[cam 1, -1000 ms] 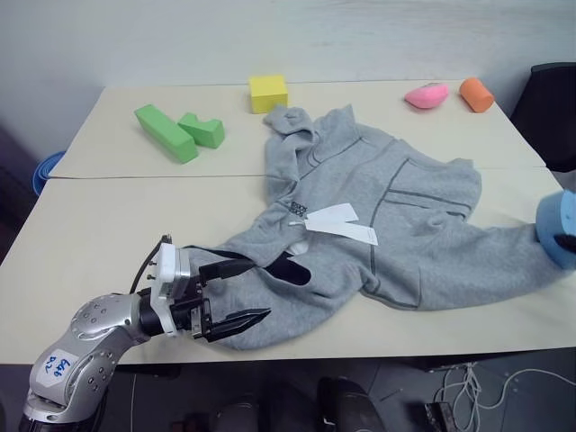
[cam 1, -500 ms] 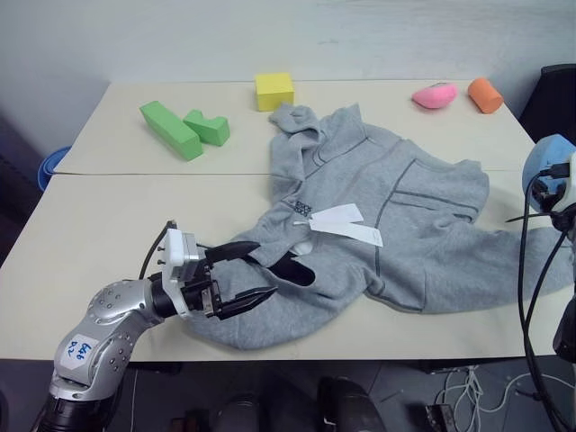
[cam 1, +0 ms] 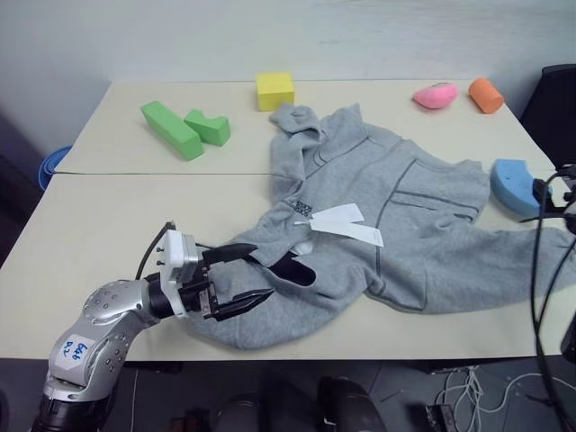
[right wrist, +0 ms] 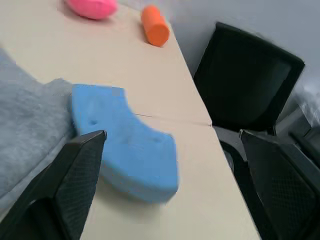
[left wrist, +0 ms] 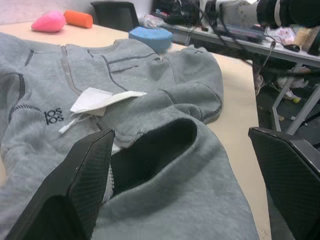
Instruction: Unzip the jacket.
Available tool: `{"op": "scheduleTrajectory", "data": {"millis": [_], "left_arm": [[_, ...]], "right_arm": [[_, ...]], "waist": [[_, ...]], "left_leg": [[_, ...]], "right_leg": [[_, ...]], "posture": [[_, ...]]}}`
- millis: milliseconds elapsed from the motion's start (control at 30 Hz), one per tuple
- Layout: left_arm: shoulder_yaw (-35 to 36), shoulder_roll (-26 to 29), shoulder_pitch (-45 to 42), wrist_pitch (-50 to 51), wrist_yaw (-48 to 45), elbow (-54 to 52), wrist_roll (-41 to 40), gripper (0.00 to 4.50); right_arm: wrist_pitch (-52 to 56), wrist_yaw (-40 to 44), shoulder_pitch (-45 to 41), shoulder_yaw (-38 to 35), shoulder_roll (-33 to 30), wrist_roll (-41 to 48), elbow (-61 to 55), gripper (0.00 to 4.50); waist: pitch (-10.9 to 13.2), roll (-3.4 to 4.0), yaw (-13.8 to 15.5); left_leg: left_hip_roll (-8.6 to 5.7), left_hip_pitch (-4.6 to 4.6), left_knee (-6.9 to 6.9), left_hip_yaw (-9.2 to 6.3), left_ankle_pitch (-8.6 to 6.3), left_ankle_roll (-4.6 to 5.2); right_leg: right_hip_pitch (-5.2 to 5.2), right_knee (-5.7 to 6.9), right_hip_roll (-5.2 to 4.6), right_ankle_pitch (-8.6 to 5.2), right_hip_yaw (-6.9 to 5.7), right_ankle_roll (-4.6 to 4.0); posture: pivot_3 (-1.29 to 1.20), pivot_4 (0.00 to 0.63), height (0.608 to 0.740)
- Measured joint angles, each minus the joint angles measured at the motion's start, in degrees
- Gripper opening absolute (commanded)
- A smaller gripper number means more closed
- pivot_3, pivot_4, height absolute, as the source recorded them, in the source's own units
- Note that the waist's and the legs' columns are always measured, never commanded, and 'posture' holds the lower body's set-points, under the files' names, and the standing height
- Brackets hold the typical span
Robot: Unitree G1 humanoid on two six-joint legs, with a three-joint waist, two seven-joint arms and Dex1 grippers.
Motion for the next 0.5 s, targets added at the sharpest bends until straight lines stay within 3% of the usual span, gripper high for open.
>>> {"op": "scheduleTrajectory", "data": {"millis": [100, 200, 300, 367, 500], "left_arm": [[0.8, 7.0, 4.5, 0.9, -5.5, -3.2, -0.7, 4.5], [1.6, 10.4, 7.8, 1.2, -8.8, -4.9, -0.7, 4.5], [-0.5, 10.9, 9.9, 1.4, -9.2, -7.2, 0.4, 4.5], [-3.5, 9.3, 9.9, -0.1, -7.9, -7.2, 3.6, 4.5], [-7.8, 6.3, 8.4, -3.4, -4.3, -5.9, 10.3, 4.5]], "right_arm": [[-1.2, 20.9, 11.3, -0.4, -0.8, 6.9, -14.6, 4.46], [-0.4, 32.4, 26.4, 0.8, -0.7, 10.8, -30.5, 4.46], [-3.1, 37.4, 40.8, 1.7, -0.7, 11.1, -42.7, 4.46], [-3.3, 38.5, 46.0, 2.4, -0.6, 11.2, -47.6, 4.46], [-4.5, 36.8, 47.4, 2.6, -0.6, 10.7, -50.5, 4.46]], "waist": [[0.0, -0.06, -0.1], [0.0, -0.02, 0.1], [0.0, 0.01, 1.2], [0.0, 0.02, 1.4], [0.0, 0.01, 1.4]], "left_leg": [[0.13, 0.18, -0.07, -0.03, -0.04, -0.08], [0.1, 0.24, -0.07, -0.03, -0.05, -0.09], [-0.07, 0.28, -0.06, -0.05, -0.05, -0.01], [-0.1, 0.29, -0.03, 0.01, -0.05, 0.02], [-0.06, 0.32, -0.01, 0.02, -0.05, 0.0]], "right_leg": [[0.11, -0.15, 0.07, 0.0, -0.02, -0.01], [0.16, -0.18, 0.03, 0.0, 0.01, -0.01], [0.19, -0.2, -0.11, 0.0, 0.02, 0.01], [0.19, -0.19, -0.12, 0.04, 0.08, 0.07], [0.18, -0.16, -0.1, 0.04, 0.09, 0.03]], "posture": [[0.0, 0.15, 0.74], [0.0, 0.15, 0.74], [0.0, 0.15, 0.74], [0.0, 0.15, 0.74], [0.0, 0.15, 0.74]]}}
